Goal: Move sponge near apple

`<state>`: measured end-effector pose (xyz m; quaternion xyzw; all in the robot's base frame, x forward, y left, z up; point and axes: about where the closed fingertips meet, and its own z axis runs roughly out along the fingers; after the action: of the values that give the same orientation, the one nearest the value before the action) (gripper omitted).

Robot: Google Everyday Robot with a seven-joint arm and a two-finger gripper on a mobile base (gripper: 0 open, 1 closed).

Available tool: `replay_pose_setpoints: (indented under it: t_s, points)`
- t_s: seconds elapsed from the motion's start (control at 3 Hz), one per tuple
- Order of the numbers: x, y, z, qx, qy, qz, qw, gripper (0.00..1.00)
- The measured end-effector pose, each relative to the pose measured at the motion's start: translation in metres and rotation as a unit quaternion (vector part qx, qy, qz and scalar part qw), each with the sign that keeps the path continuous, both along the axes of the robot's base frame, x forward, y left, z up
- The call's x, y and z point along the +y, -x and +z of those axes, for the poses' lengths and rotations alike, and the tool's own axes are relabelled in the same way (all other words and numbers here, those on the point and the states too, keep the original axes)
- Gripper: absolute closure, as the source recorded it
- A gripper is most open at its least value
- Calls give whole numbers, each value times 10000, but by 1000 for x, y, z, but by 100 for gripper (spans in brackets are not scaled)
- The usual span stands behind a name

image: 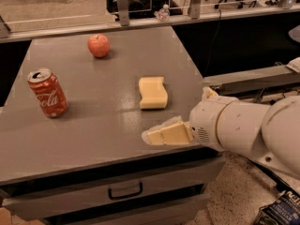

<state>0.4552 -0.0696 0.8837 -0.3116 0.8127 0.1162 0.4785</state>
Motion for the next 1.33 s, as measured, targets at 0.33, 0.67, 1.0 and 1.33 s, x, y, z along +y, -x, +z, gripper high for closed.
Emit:
replay_pose_setpoints:
  t_s: [0.33,0.67,1.0,1.33]
  points:
    - [15,-21,-16,-68,-275,-18,9996,0]
    - [22,-45,-35,-167,-476,-100,9987,0]
    - [34,-70,-56,-350,-503,-162,9980,0]
    - [49,-99,-43,-827,-649,-284,9940,0]
